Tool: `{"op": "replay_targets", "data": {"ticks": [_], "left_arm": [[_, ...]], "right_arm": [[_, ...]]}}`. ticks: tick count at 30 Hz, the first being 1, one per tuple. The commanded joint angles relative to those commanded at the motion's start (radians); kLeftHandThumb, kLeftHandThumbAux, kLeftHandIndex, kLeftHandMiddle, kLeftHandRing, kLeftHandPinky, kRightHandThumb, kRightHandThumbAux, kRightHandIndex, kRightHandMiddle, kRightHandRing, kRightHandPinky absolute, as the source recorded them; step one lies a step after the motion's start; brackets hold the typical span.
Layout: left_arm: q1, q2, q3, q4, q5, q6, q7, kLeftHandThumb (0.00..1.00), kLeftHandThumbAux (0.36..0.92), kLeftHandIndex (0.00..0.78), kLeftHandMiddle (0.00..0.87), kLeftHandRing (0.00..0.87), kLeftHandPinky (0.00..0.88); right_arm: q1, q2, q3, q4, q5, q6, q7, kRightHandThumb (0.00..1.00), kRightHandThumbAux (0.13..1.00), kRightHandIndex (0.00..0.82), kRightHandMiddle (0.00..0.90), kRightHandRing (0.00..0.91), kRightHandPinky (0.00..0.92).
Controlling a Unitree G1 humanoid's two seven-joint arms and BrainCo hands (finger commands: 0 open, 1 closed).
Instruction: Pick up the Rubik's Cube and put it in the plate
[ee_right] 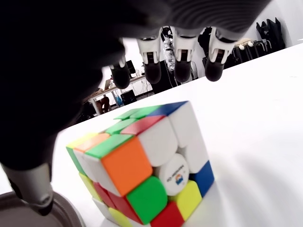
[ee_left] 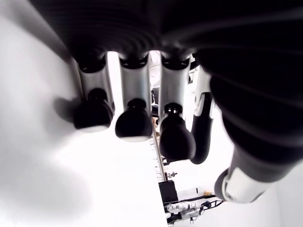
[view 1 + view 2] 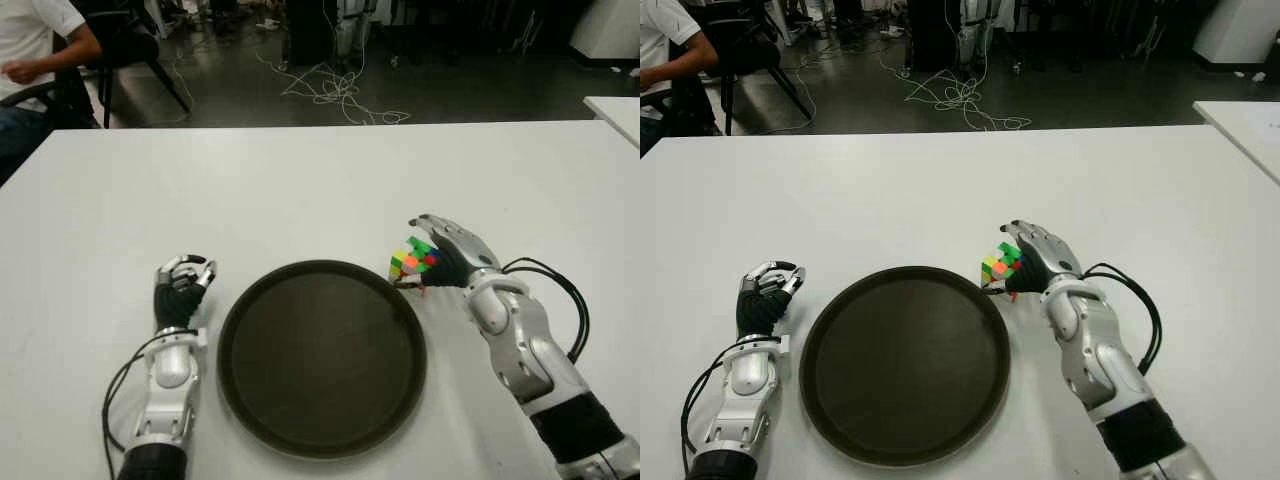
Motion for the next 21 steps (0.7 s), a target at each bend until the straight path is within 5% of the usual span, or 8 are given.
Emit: {"op": "replay_targets", "data": {"ticks": [21], "left_arm": [[0.008,-0.010,0.009,-0.018,-0.016,0.009,-0.002,0.717,0.698,0.445,0.828,0.835,0.828]], "right_arm": [[-0.037,0.014,0.022,0.046,-0.014,0.005,-0.030,0.000,0.672,0.000,0.000,0.000,0.000]]}}
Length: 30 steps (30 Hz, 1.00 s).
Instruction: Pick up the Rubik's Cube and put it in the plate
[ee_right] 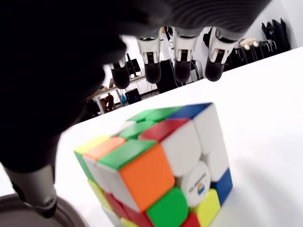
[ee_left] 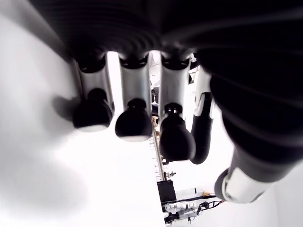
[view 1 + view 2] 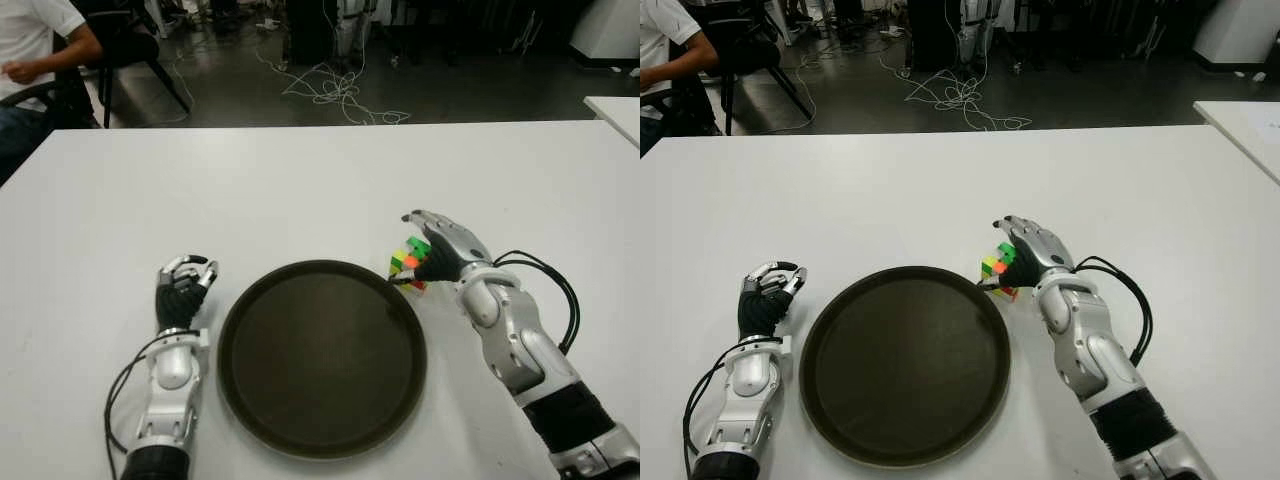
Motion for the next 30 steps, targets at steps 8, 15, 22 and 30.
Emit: {"op": "replay_targets", "data": {"ticks": [8,15,22,30], "left_arm": [[-0.003,0.005,-0.002,0.002,0.009,0.009,0.002,0.716,0.700,0.445,0.820,0.828,0.814],[-0.006,0.009,-0.003,0.010,0.018,0.014,0.010,0.715,0.700,0.445,0.824,0.832,0.823],[-0.007,0.003,0.000,0.017,0.015,0.008,0.019,0.716,0.699,0.445,0.831,0.839,0.829],[-0.006,0.005,0.000,0.024,0.015,-0.009,0.017,0.716,0.699,0.445,0.828,0.835,0.822]], "right_arm": [[-0.009,0.003,-0.013,0.029,0.017,-0.011,-0.022,0.000,0.650,0.000,0.000,0.000,0.000],[-0.023,-0.002,-0.020,0.039,0.016,-0.003,-0.018,0.000,0.632,0.000,0.000,0.000,0.000],[-0.038,-0.010,-0.021,0.055,0.010,0.004,-0.020,0.000,0.635,0.000,0.000,0.000,0.000],[-0.094,-0.023,-0.025,0.200,0.025,-0.034,-0.053,0.000,0.636,0.000,0.000,0.000,0.000]]}}
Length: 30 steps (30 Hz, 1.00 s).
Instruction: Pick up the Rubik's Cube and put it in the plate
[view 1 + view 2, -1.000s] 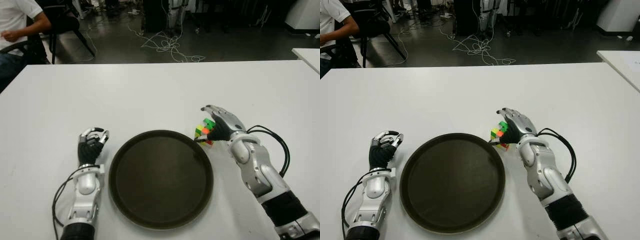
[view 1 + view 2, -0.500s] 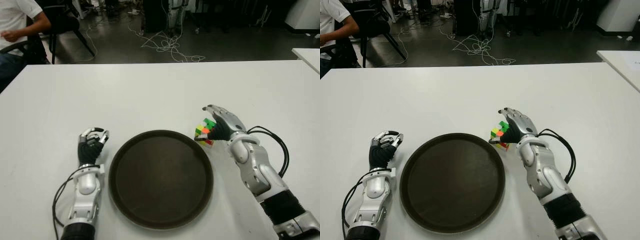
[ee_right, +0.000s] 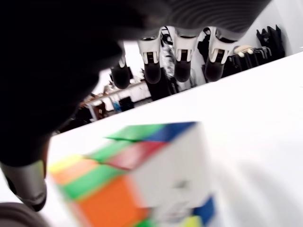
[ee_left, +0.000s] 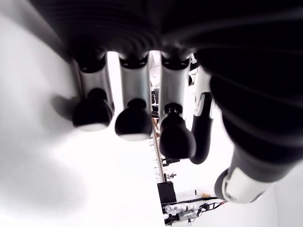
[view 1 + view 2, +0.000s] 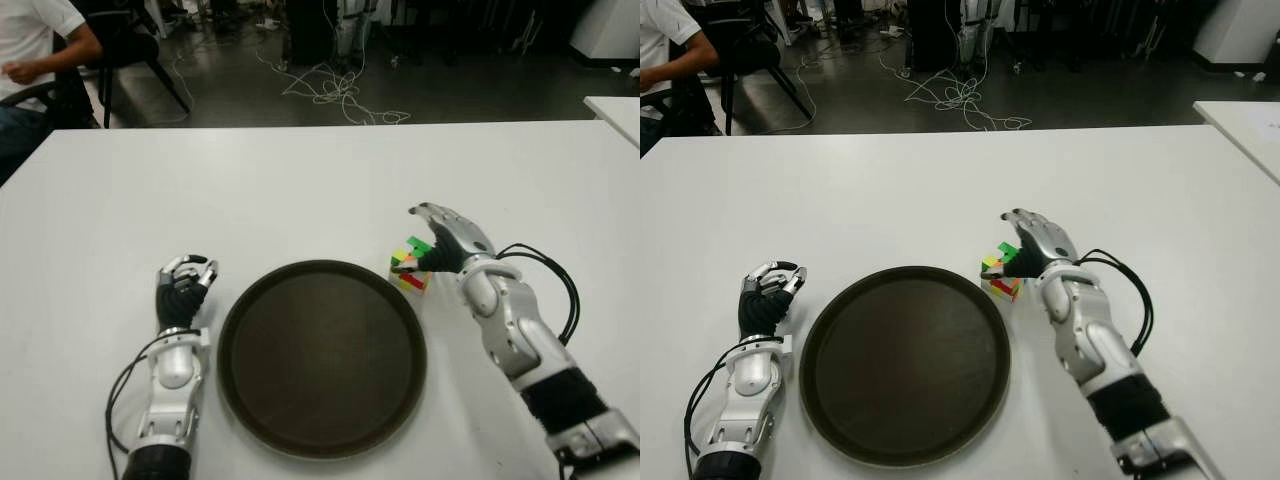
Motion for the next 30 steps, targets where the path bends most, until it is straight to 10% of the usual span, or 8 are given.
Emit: {"op": "replay_targets", "data": {"ticks": [30], "left_arm": [[0.004,0.006,-0.002,-0.001,-0.009,-0.003,-0.016,0.714,0.700,0.445,0.824,0.831,0.820]], "right_arm": [[0.005,0.008,0.020,0.046,0.027,-0.041,-0.040,0.000,0.646,0.000,0.000,0.000,0.000]]}}
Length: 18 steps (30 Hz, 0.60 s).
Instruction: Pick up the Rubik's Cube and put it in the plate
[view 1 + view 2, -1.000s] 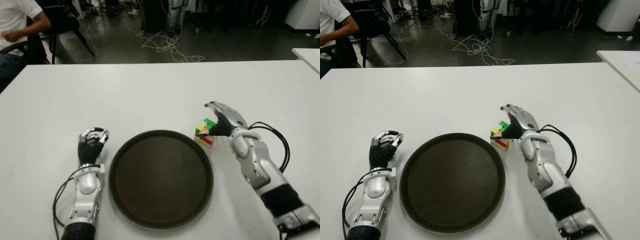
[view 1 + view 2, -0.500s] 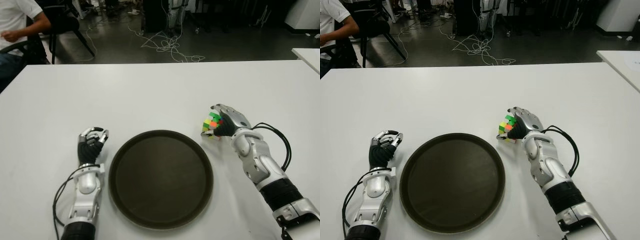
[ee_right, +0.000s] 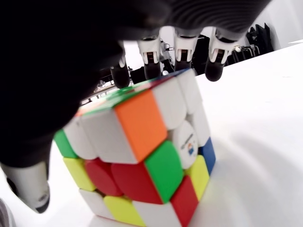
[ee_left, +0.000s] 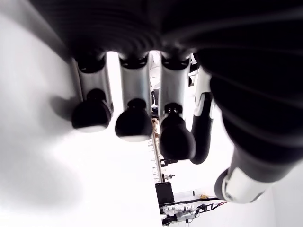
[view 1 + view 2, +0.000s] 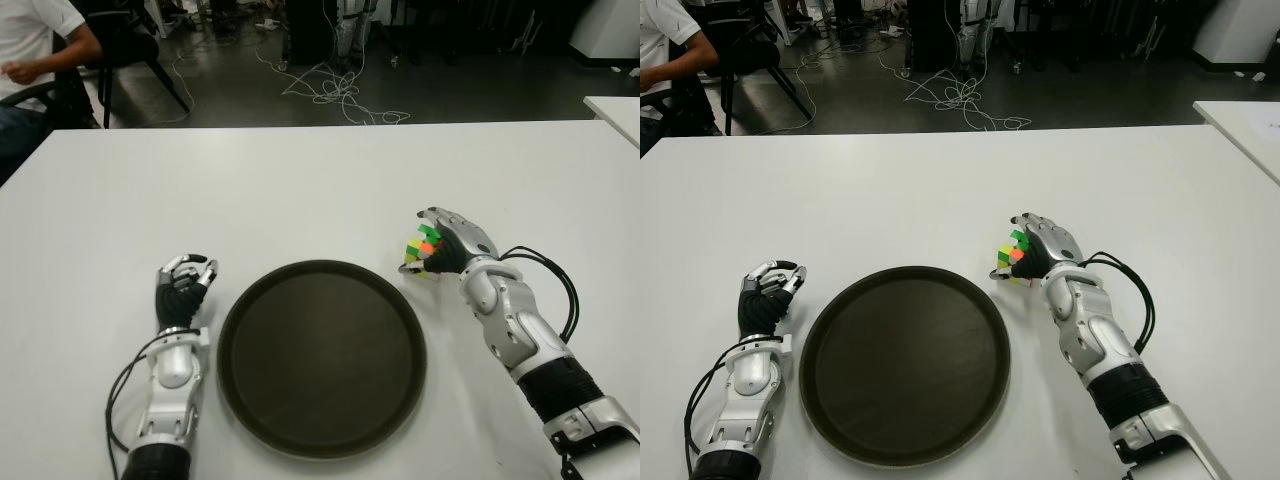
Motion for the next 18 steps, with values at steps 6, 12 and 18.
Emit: {"op": "replay_targets", "data": {"ticks": [6,12,18], "left_arm": [[0.002,-0.002,0.002,-0.006,-0.005,0.004,-0.005,0.714,0.700,0.445,0.825,0.832,0.823],[0.001,-0.003,0.006,-0.004,-0.010,0.002,-0.009,0.715,0.699,0.445,0.821,0.831,0.820],[-0.001,-0.008,0.013,-0.002,-0.017,0.002,-0.009,0.715,0.700,0.445,0.823,0.831,0.817]], "right_arm": [[0.003,0.001,0.004,0.000,-0.001,0.003,0.000,0.000,0.675,0.000,0.000,0.000,0.000],[0.004,0.002,0.006,0.001,0.000,0.006,0.001,0.000,0.676,0.000,0.000,0.000,0.000],[0.007,0.004,0.009,-0.010,-0.005,0.018,0.006,0.000,0.663,0.000,0.000,0.000,0.000]]}}
